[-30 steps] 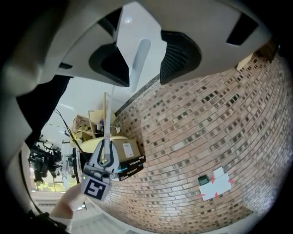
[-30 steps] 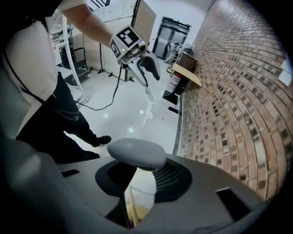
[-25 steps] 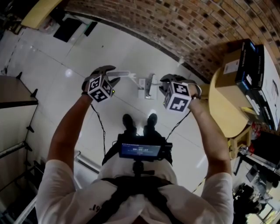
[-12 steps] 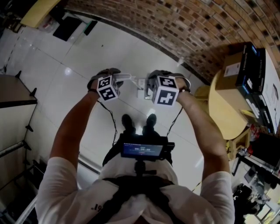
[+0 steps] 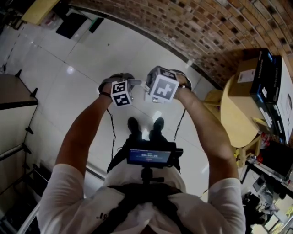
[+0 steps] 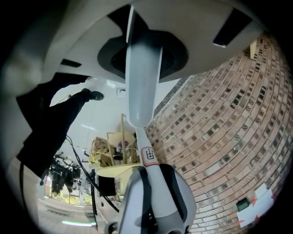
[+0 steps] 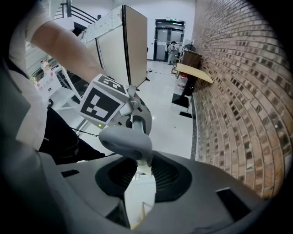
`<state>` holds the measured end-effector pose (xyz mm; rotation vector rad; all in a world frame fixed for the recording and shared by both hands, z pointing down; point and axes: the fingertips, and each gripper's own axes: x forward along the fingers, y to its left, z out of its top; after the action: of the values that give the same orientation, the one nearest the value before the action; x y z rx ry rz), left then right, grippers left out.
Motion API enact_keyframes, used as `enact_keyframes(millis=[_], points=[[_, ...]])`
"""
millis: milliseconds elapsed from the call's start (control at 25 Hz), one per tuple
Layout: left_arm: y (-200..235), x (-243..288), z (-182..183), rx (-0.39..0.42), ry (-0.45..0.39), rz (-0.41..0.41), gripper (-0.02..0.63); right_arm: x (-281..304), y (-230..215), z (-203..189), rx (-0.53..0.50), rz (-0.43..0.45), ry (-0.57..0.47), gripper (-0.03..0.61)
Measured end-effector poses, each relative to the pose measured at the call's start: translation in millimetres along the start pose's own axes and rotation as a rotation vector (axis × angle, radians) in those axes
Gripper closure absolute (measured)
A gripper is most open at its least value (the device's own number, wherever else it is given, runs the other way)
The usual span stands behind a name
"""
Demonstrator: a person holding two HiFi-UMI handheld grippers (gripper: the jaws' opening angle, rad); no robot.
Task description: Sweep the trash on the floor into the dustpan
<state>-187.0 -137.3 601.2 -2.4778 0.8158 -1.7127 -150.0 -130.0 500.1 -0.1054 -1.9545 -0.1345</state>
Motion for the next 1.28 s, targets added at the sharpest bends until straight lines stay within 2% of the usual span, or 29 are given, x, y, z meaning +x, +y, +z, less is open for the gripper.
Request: enact_keyframes(millis=[160, 360, 520, 720, 920, 1120, 1280], points=[[10, 4, 0, -0.005, -0.002, 0.021, 0.56, -4, -9, 11, 0.0, -0.043, 0.0, 0.485], [19, 7, -3, -0.01, -0.008, 0.022, 0.557, 13, -20, 22, 0.03, -0.059, -0.057, 0.485], [23, 7, -2, -0.009, -0.014, 0.024, 0.52, 15, -28, 29, 0.113, -0.022, -0.139, 0.477], [23, 6, -1, -0.016, -0.026, 0.025, 0.515, 11, -41, 43, 0.243, 0.001, -0.242, 0.445], [25, 5, -4, -0.016, -0.019, 0.029, 0.514, 13, -36, 48, 0.271, 0.038, -0.263, 0.434], [24, 6, -6, -0.027, -0.017, 0.026, 0.514, 10, -48, 42, 0.28, -0.035, -0.276, 0.453], [26, 6, -9, -0.033, -0.006, 0.033, 0.513, -4, -44, 30, 0.274, -0.023, -0.294, 0.451]])
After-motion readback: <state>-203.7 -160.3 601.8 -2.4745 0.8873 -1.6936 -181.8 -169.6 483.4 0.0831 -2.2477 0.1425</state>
